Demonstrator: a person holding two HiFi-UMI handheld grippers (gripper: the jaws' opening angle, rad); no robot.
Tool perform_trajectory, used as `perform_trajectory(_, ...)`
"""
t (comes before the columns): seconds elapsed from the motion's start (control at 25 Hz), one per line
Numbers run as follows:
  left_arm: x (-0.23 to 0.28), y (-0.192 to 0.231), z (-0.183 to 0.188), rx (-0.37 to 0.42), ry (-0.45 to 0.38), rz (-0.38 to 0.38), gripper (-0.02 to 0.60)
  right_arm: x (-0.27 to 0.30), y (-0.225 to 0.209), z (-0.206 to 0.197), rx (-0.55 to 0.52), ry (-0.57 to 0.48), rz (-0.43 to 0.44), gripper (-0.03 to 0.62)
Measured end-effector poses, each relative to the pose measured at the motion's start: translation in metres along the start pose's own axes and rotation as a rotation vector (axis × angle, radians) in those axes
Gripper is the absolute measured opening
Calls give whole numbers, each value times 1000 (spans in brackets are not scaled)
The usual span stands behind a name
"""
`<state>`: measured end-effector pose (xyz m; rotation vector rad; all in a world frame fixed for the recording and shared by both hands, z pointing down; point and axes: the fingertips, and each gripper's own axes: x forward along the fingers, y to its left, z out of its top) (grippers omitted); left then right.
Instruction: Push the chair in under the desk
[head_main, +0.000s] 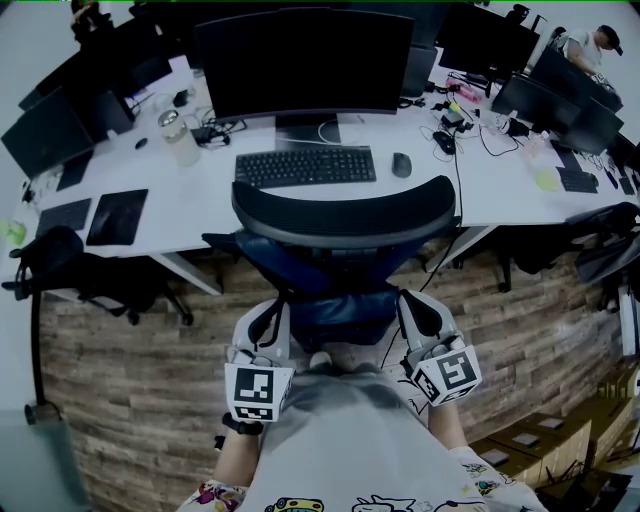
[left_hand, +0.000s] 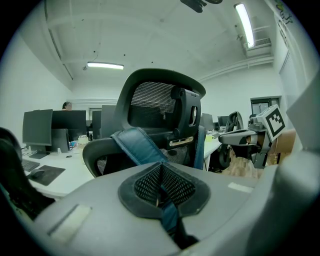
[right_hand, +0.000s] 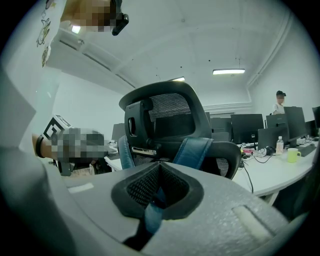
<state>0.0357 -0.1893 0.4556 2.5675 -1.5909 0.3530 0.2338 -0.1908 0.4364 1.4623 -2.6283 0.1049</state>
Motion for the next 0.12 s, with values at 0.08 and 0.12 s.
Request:
perform_trajectory(0.08,0,0,0,-1,0,0,11,0,-1,0,0,0,-1,2)
perform_trajectory(0.12,1,0,0,-2,-1,0,11,1,-1,0,1,0,-1,2)
